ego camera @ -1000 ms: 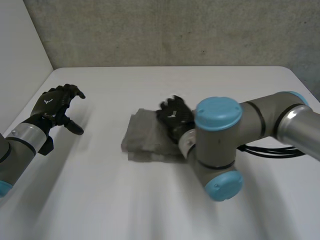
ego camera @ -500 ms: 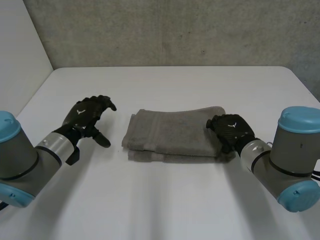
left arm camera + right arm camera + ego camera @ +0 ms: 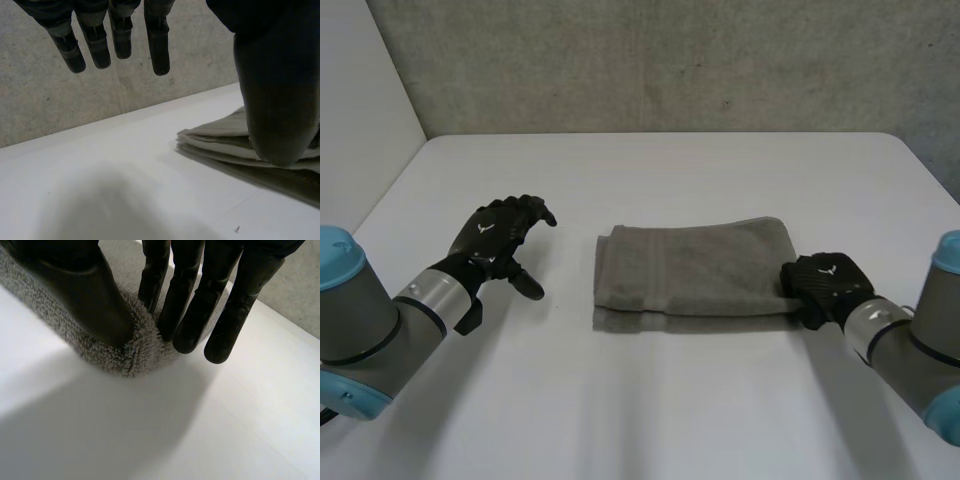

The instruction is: Fold the towel.

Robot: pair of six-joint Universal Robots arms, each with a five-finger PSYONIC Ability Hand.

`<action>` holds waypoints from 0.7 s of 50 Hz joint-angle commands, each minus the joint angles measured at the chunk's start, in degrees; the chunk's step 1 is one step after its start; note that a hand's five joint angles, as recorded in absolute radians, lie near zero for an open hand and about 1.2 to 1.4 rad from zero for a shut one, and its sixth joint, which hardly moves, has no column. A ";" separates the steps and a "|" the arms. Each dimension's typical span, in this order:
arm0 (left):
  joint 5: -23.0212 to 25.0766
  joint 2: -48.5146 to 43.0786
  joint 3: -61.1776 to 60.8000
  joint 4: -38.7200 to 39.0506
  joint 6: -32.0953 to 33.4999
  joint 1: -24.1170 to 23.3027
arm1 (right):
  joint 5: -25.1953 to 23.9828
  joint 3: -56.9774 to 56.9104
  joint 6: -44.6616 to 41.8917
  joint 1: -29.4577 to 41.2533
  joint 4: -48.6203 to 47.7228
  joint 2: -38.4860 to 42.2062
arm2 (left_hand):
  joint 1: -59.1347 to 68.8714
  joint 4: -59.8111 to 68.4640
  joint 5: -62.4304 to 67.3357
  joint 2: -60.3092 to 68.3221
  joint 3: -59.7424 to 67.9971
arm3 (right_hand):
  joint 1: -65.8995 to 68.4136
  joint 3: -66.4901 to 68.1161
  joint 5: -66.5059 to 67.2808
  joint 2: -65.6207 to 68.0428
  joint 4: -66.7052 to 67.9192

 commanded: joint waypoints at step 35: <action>-8.08 6.77 10.64 -0.05 -10.71 -5.97 | 9.31 -27.62 -8.24 38.55 12.43 11.08 | -3.73 -4.03 -2.64 -3.53 -3.96 | -54.66 -55.91 -55.90 -55.16 -55.95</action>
